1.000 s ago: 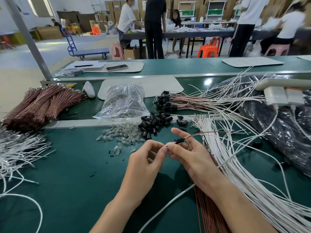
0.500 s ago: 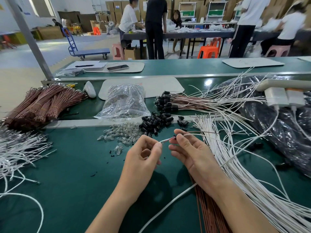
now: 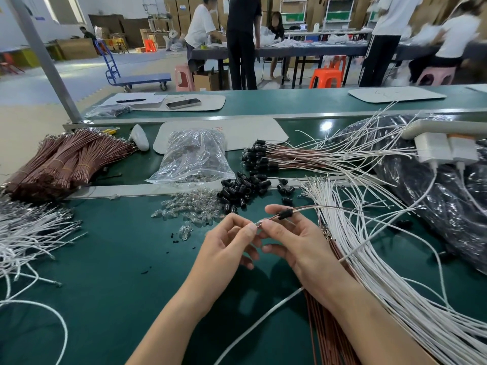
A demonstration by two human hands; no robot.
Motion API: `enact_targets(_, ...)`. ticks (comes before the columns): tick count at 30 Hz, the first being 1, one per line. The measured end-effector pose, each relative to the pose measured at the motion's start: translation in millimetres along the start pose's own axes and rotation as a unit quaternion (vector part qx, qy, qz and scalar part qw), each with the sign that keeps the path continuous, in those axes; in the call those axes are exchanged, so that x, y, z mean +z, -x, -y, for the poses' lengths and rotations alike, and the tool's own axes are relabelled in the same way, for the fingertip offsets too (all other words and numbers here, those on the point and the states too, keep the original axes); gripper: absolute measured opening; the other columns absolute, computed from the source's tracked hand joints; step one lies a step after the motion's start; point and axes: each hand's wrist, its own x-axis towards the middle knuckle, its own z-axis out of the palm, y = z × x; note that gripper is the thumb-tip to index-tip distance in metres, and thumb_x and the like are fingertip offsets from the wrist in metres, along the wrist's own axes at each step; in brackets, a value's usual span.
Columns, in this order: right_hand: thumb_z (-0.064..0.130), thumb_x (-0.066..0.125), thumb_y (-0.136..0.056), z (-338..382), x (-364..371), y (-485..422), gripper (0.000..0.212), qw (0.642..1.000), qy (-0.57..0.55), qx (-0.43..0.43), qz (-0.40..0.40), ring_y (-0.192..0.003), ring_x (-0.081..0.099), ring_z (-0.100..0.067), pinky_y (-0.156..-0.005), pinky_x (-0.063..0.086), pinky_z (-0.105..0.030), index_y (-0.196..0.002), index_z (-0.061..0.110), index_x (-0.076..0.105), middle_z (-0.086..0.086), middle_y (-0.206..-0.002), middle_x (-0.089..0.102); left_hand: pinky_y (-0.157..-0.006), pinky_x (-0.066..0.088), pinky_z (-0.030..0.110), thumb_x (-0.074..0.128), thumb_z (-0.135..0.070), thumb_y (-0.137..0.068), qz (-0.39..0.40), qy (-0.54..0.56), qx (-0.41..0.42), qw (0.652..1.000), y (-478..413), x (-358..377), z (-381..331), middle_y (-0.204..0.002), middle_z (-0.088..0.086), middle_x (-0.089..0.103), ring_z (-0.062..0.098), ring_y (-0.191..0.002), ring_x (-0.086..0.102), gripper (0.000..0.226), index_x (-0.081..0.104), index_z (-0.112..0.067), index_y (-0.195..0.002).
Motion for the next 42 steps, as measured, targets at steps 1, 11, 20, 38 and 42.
enact_targets(1,0.028,0.083,-0.071,0,0,0,0.028,1.000,0.001,0.000,0.000,-0.086,0.073,-0.019,-0.065,0.057,-0.023,-0.098,0.030,0.078,-0.009,-0.094,0.075,-0.062,0.052,0.028,0.055,-0.021,-0.103,0.000,-0.001,0.000,1.000,1,0,0,-0.082,0.003,0.070,0.018,-0.071,0.063,0.023,0.062,-0.021,-0.082)
enact_targets(11,0.020,0.081,-0.075,-1,-3,-2,0.030,1.000,0.020,-0.002,0.001,-0.073,0.067,-0.011,-0.069,0.056,-0.021,-0.101,0.033,0.077,-0.002,-0.085,0.073,-0.061,0.052,0.026,0.052,-0.021,-0.105,-0.019,-0.030,0.022,0.999,-1,1,4,-0.083,0.003,0.070,0.017,-0.069,0.064,0.029,0.066,-0.025,-0.079)
enact_targets(20,0.019,0.080,-0.072,-3,-4,-1,0.036,1.000,0.006,0.003,0.004,-0.076,0.067,-0.013,-0.071,0.056,-0.023,-0.106,0.029,0.077,-0.008,-0.088,0.073,-0.061,0.054,0.031,0.056,-0.032,-0.100,-0.093,-0.145,0.100,0.980,-1,3,13,-0.076,-0.004,0.069,0.013,-0.064,0.063,0.020,0.065,-0.033,-0.082)
enact_targets(38,0.016,0.082,-0.066,-3,0,-1,0.056,0.998,-0.043,0.036,0.007,-0.076,0.070,-0.015,-0.070,0.058,-0.023,-0.120,0.016,0.070,-0.011,-0.088,0.071,-0.057,0.046,0.041,0.041,-0.049,-0.099,-0.103,-0.266,0.151,0.947,1,1,20,-0.067,-0.001,0.059,0.021,-0.059,0.058,0.025,0.053,-0.032,-0.084)
enact_targets(42,0.022,0.085,-0.062,-3,0,-1,0.056,0.999,-0.028,0.028,-0.007,-0.074,0.069,-0.014,-0.070,0.057,-0.022,-0.116,0.020,0.072,-0.009,-0.085,0.071,-0.056,0.047,0.043,0.040,-0.051,-0.099,-0.096,-0.274,0.150,0.945,2,3,20,-0.065,-0.001,0.058,0.019,-0.056,0.055,0.026,0.052,-0.033,-0.084)
